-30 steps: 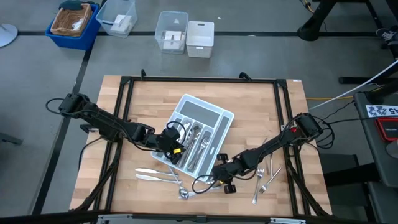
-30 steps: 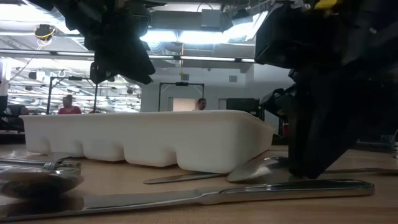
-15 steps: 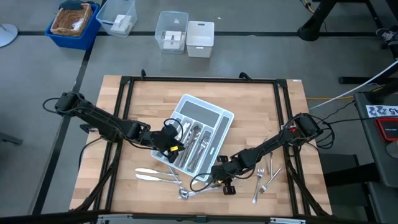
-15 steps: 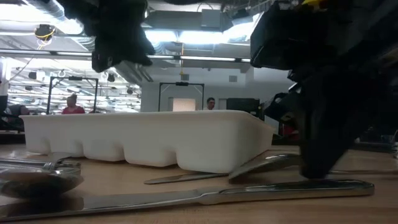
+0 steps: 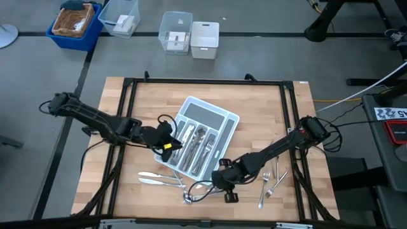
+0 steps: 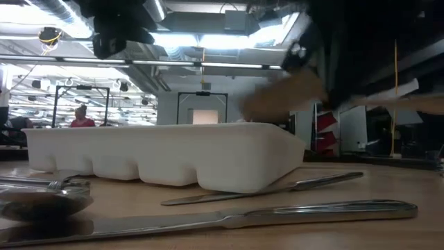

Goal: Sort silverware
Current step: Put the silver spoon into the white cutlery tray

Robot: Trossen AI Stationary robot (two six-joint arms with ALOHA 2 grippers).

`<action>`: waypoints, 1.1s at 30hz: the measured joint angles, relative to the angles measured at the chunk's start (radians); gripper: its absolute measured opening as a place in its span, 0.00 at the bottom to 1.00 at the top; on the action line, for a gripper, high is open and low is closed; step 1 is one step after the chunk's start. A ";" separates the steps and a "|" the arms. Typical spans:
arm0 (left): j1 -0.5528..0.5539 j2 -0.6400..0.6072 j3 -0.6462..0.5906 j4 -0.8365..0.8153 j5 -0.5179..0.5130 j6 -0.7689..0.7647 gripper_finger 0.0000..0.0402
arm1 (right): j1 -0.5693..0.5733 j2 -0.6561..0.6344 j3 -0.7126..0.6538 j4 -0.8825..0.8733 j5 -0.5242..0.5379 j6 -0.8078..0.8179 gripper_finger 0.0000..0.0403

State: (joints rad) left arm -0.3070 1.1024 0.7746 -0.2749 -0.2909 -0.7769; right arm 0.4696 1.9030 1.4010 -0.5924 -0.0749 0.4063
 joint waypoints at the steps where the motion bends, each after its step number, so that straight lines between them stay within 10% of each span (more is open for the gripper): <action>1: 0.000 -0.011 0.000 -0.013 0.000 0.000 0.21 | -0.004 -0.001 0.019 -0.004 0.009 0.020 0.01; 14: 0.000 -0.179 0.001 -0.227 -0.009 0.000 0.21 | -0.182 -0.002 0.119 0.143 0.144 0.483 0.01; 33: 0.001 -0.195 0.000 -0.376 -0.039 -0.004 0.21 | -0.247 -0.003 -0.180 0.666 0.476 1.367 0.01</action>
State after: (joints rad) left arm -0.3061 0.9073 0.7750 -0.6508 -0.3297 -0.7811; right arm 0.2229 1.9003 1.2213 0.0736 0.4011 1.7736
